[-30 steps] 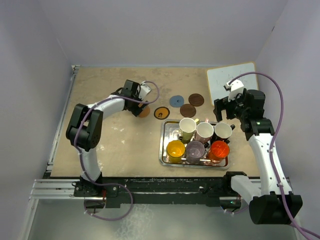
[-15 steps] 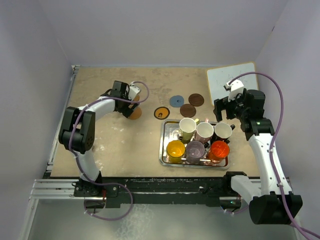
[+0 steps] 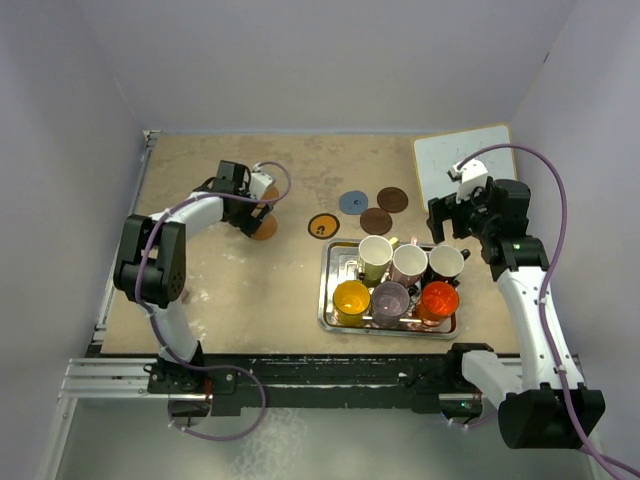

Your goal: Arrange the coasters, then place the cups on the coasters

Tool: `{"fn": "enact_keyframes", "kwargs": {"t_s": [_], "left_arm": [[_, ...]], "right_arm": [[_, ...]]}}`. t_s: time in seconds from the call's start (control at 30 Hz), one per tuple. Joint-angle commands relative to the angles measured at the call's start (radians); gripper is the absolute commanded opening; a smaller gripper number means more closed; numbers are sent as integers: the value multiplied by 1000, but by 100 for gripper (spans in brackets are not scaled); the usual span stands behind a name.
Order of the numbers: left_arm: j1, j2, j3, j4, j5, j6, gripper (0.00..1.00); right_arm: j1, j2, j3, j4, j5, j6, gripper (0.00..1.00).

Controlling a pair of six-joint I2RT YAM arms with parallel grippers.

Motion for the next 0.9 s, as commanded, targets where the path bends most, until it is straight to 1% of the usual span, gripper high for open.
{"fn": "enact_keyframes", "kwargs": {"t_s": [0.0, 0.1, 0.3, 0.5, 0.73, 0.87], "left_arm": [[5, -63, 66, 8, 150, -66, 93], [-15, -59, 99, 40, 210, -97, 93], [-109, -6, 168, 133, 225, -128, 93], [-208, 88, 283, 212, 258, -205, 93], [-268, 298, 530, 213, 279, -298, 92], [-292, 417, 696, 162, 286, -326, 92]], "right_arm": [[-3, -11, 3, 21, -19, 1, 100], [-3, -9, 4, 20, -19, 0, 100], [-3, -8, 4, 19, -14, -3, 100], [-5, -5, 3, 21, -6, -7, 100], [-8, -2, 1, 22, -1, -10, 100], [-8, 6, 1, 21, 0, -11, 100]]}}
